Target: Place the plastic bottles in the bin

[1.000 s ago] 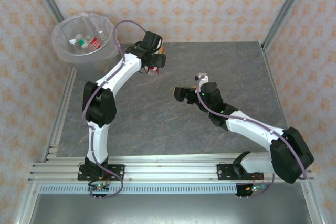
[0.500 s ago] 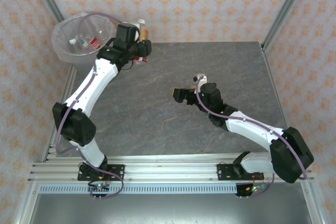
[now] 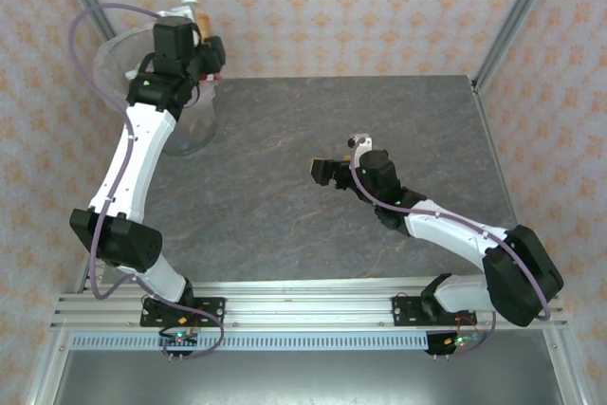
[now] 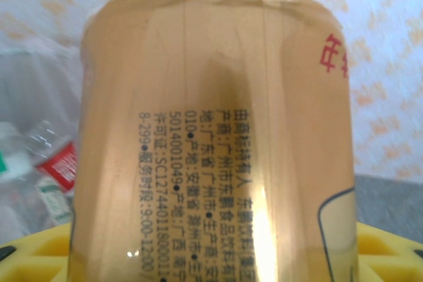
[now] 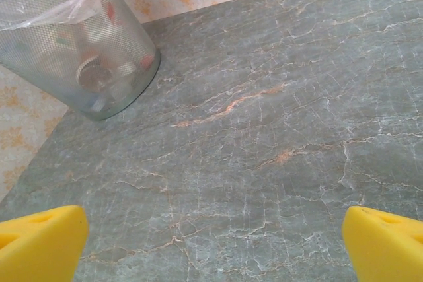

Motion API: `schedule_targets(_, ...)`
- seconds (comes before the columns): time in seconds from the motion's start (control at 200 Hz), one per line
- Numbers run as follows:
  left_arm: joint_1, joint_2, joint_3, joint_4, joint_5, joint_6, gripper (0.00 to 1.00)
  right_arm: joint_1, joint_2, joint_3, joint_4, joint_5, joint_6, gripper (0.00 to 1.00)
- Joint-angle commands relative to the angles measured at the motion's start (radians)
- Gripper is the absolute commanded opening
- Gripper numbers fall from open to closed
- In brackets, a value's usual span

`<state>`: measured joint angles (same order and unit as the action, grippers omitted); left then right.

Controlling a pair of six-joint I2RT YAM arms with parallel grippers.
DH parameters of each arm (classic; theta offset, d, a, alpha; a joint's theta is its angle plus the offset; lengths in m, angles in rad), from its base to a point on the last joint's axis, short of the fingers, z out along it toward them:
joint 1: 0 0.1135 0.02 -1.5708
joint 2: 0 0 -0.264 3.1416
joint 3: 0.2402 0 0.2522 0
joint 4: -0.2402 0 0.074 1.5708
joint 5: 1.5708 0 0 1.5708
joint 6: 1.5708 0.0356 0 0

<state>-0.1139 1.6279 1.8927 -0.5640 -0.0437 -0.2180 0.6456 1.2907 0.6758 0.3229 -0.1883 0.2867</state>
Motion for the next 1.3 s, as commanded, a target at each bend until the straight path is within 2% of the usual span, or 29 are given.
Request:
schedule_targets(0.0, 0.050, -0.003, 0.068, -0.038, -0.083, -0.039, 0.52, 0.005, 0.014, 0.023, 0.030, 0.022, -0.013, 0.99)
schedule_targets(0.225, 0.154, 0.035, 0.132, -0.049, -0.130, -0.096, 0.52, 0.005, 0.021, 0.032, 0.028, 0.017, -0.023, 0.99)
schedule_targets(0.37, 0.190, 0.094, 0.195, -0.079, -0.161, -0.058, 0.52, 0.006, 0.006, 0.015, 0.024, 0.028, -0.029, 0.99)
schedule_targets(0.54, 0.217, 0.173, 0.285, -0.126, -0.288, 0.034, 0.52, 0.006, -0.010, -0.002, 0.017, 0.041, -0.035, 0.99)
schedule_targets(0.886, 0.306, 0.366, 0.459, -0.247, -0.234, 0.082, 0.53, 0.006, -0.004, 0.006, 0.010, 0.047, -0.039, 0.99)
schedule_targets(1.136, 0.347, 0.463, 0.538, -0.310, -0.213, 0.057, 0.53, 0.005, -0.005, 0.011, -0.005, 0.048, -0.046, 0.99)
schedule_targets(1.291, 0.361, 0.487, 0.567, -0.358, -0.170, 0.009, 0.62, 0.005, -0.004, 0.011, -0.012, 0.052, -0.047, 0.99)
